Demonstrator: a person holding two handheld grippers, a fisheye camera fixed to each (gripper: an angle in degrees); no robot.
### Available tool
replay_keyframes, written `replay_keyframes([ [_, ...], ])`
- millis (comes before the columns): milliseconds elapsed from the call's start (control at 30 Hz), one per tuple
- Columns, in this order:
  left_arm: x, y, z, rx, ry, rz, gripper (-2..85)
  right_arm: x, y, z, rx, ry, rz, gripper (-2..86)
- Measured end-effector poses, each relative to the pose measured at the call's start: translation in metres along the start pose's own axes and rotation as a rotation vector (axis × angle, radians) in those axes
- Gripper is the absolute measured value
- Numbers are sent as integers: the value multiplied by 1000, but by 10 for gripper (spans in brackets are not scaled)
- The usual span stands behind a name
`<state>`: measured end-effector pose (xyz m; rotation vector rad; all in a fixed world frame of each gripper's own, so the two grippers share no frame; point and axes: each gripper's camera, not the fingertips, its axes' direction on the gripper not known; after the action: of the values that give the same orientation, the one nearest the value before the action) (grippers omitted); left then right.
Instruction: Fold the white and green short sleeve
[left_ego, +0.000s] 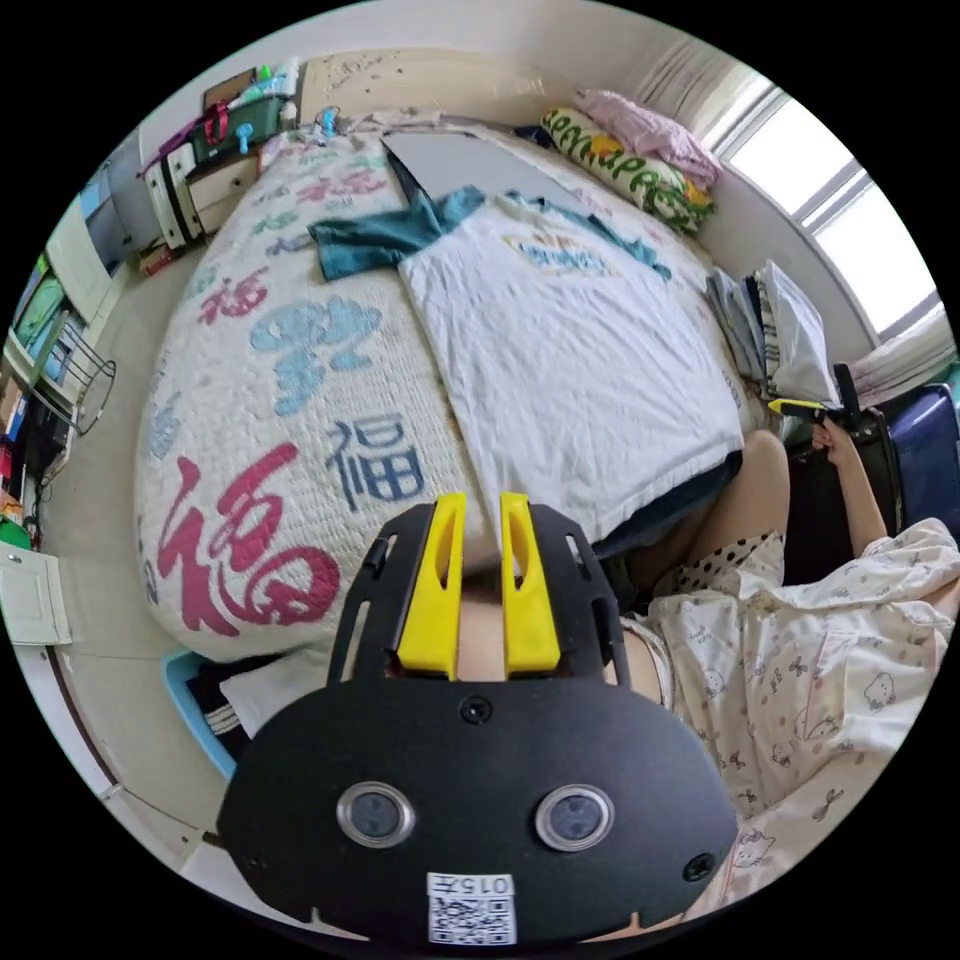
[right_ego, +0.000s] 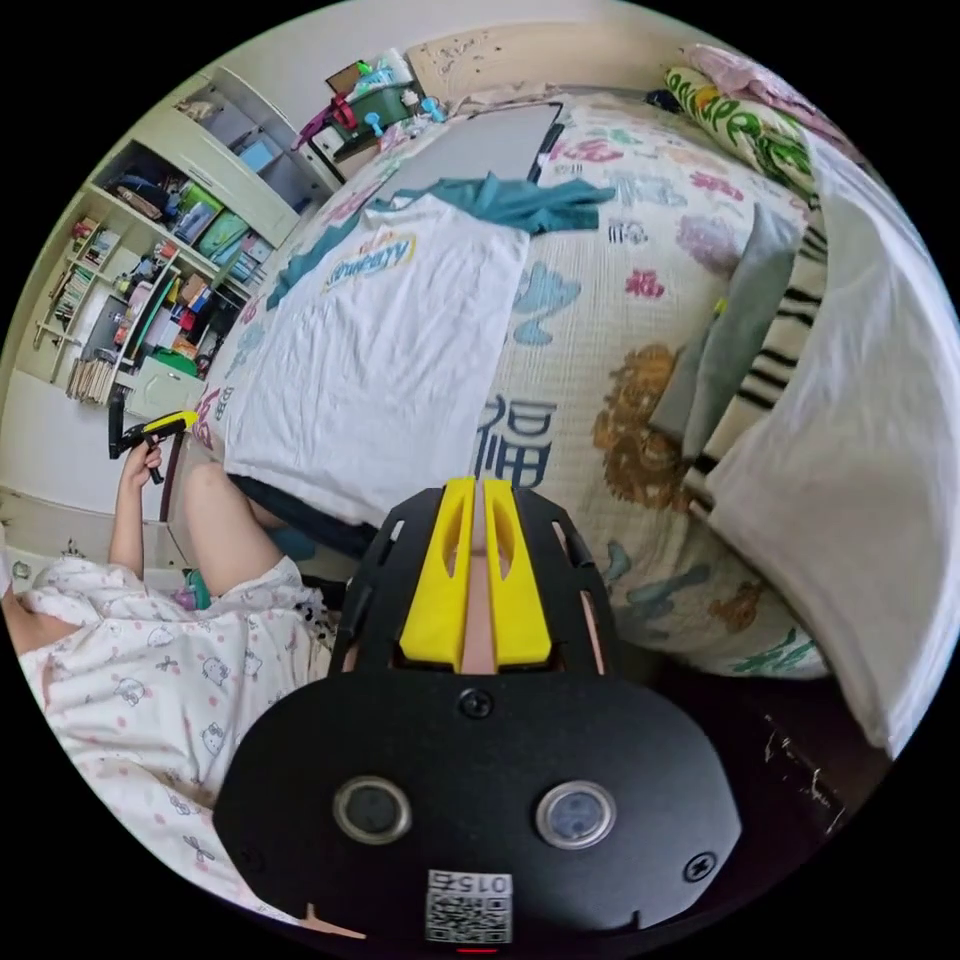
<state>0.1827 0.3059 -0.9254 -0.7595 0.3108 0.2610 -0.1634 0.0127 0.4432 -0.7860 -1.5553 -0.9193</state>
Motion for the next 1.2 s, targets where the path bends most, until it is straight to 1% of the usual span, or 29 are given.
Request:
replay_keyframes([
  [33, -3, -9, -8, 34, -10, 6, 59, -2, -10, -6, 27, 6, -9, 1],
  [133, -9, -83, -20, 146, -57, 49, 57, -22, -81, -18, 154, 30, -69, -4],
  [200, -6, -161, 2, 214, -88, 88, 55, -53, -157, -4, 243, 71, -172, -6],
  [233, -4, -182, 11, 229, -78, 97, 54, -61, -178, 3, 255, 84, -187, -6],
  [300, 1, -269, 56, 264, -11, 108, 52, -88, -265, 41, 282, 116, -223, -9],
  [333, 3, -290, 70, 267, -2, 109, 51, -94, -286, 52, 285, 116, -228, -9],
  [400, 17, -369, 124, 265, -33, 111, 43, -115, -369, 99, 284, 138, -231, -10],
  [467, 21, -419, 162, 250, -53, 84, 33, -124, -425, 130, 279, 173, -181, -10],
  [500, 18, -447, 183, 240, -22, 58, 27, -129, -455, 146, 276, 159, -166, -10],
  [567, 13, -479, 208, 222, -19, 20, 18, -133, -495, 167, 265, 133, -146, -10],
  [600, 11, -496, 222, 204, -51, -2, 12, -135, -519, 180, 246, 158, -122, -10],
  [733, 10, -532, 246, 151, -85, -6, -1, -148, -575, 216, 186, 312, -126, -10],
  [767, 14, -540, 242, 166, -85, 6, -3, -149, -591, 226, 154, 347, -124, -10],
  [800, 18, -550, 239, 156, -96, 20, -5, -152, -603, 225, 186, 369, -121, -10],
  [900, 33, -578, 227, 143, -156, 61, -5, -155, -637, 227, 174, 433, -106, -9],
  [1000, 39, -599, 212, 149, -177, 46, 5, -157, -670, 226, 173, 507, -101, -8],
  [1033, 37, -602, 207, 151, -166, 31, 9, -155, -675, 224, 175, 507, -97, -7],
  [1100, 29, -600, 167, 200, -112, 13, 54, -143, -689, 202, 149, 424, -73, 0],
  [1133, 25, -595, 150, 224, -95, 17, 59, -137, -689, 190, 152, 393, -68, 3],
  [1200, -5, -565, 74, 292, -21, 9, 84, -104, -669, 124, 242, 273, -81, 53],
])
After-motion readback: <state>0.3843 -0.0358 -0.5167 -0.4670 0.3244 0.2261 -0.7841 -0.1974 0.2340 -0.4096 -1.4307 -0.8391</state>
